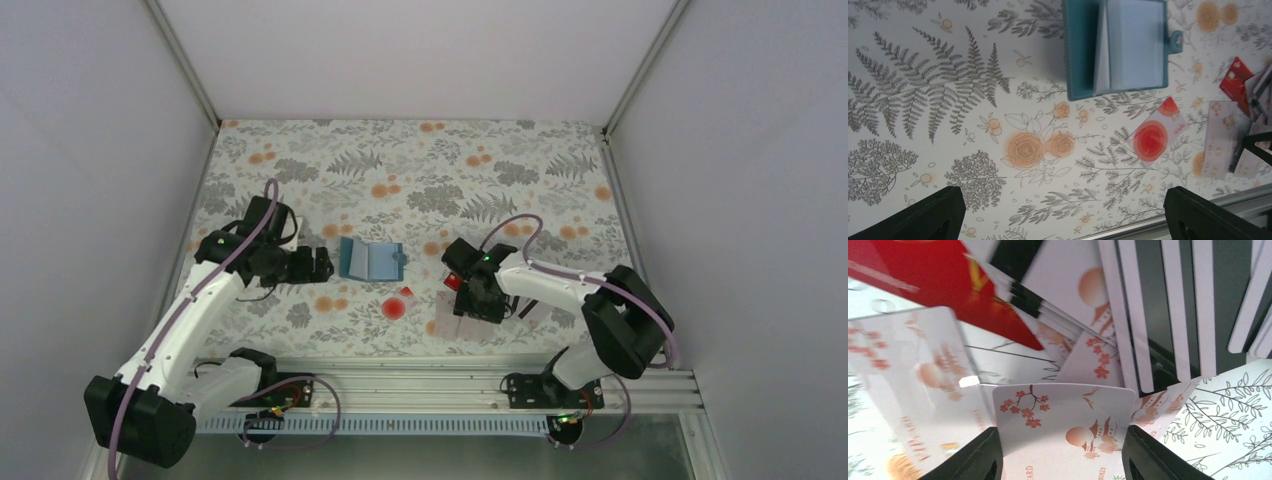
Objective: Put the credit cards into the card holder
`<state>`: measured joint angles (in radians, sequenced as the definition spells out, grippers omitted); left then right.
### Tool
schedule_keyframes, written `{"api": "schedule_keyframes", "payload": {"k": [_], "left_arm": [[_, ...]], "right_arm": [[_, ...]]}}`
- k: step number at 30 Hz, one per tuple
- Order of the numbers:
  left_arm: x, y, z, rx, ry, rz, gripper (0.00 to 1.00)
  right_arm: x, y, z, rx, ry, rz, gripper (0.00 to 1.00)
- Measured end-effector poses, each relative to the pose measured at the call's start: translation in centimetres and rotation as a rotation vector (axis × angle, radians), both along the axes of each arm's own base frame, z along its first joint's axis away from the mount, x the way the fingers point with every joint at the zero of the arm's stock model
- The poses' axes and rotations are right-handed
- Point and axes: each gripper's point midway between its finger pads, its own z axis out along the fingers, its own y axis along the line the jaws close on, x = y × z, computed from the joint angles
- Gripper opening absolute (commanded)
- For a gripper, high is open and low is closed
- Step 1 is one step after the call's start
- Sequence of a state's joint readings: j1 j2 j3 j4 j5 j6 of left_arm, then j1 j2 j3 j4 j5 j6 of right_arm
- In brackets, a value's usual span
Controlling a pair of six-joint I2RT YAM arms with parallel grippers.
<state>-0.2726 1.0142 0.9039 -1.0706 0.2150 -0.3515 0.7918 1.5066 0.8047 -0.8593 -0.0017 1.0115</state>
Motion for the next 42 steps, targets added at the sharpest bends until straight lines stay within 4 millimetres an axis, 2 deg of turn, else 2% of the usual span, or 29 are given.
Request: {"api": "schedule_keyframes", "payload": {"k": [11, 16, 22, 35, 42], "left_arm": [[1.2, -2.5, 4.7, -0.127, -0.102, -0.059, 1.00], [1.8, -4.3, 7.3, -0.220, -0.174, -0.113, 0.98], [1.4, -7.0, 9.6, -0.351, -0.230, -0.216, 0.95], [0.0, -12.2, 12.8, -0.481, -0.303, -0.412, 0.83], [-1.0, -15.6, 13.0, -0.480, -0.296, -0.511, 0.75]], "right_arm": [[2.7, 2.7, 5.9, 0.129, -0.133, 0.003, 0.46], [3.7, 4.0, 8.8, 0.195, -0.180, -0.004, 0.47], [5.1, 6.0, 13.2, 0.309, -0.244, -0.039, 0.48], [6.8, 9.3, 19.7, 0.501, -0.312, -0.078, 0.49], [7.2, 10.3, 22.1, 0.568, -0.337, -0.067, 0.49]]}}
